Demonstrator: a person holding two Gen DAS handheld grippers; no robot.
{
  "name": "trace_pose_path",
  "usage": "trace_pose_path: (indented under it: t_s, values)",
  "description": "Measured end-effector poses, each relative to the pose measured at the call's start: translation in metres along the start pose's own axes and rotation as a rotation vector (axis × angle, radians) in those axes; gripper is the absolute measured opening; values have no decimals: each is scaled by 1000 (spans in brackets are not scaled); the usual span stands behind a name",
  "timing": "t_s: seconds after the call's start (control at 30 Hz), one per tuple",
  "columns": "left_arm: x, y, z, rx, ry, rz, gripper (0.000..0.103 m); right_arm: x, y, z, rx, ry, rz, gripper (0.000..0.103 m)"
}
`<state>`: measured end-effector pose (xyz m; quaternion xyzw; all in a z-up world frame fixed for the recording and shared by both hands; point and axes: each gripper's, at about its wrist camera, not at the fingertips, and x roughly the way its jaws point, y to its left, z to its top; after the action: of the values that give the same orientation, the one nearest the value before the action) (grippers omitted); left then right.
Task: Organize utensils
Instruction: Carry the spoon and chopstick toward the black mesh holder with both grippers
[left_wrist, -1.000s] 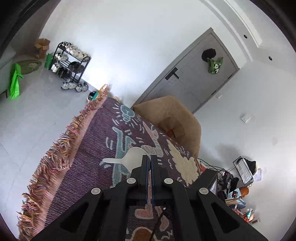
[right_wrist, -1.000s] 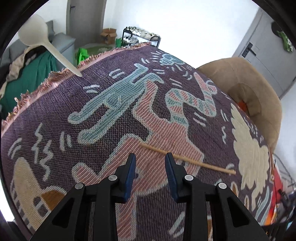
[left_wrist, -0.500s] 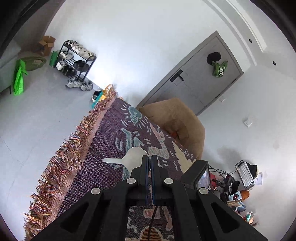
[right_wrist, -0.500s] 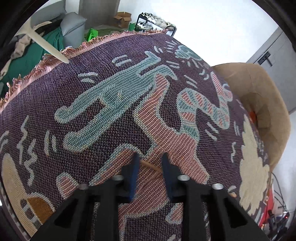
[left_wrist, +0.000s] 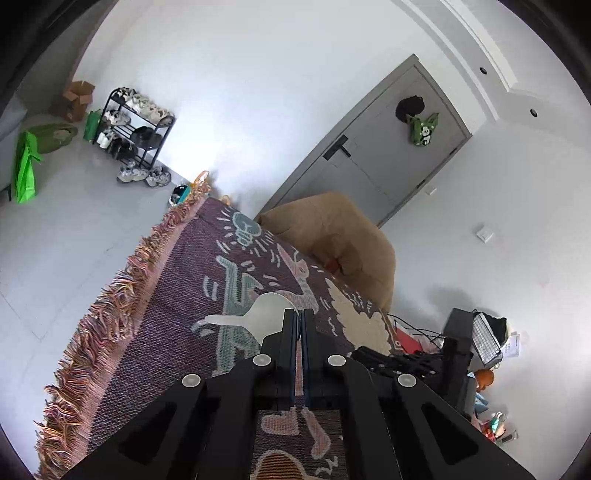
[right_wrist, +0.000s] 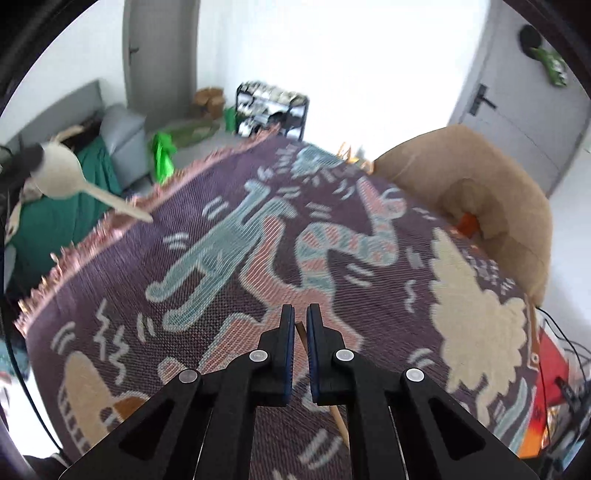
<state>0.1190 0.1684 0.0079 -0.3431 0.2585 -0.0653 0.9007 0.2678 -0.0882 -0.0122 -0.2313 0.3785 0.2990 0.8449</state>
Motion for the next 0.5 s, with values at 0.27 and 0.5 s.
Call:
trace_pose_path:
  t_s: [0.27,0.5]
  values:
    - [11,-35,-7,55,30,-50,1,-67,-23,-26,60,-99,-22,7]
    - [22,-66,-18,95,64,-84,1,-114,-50,-53,122,-156,-83,6]
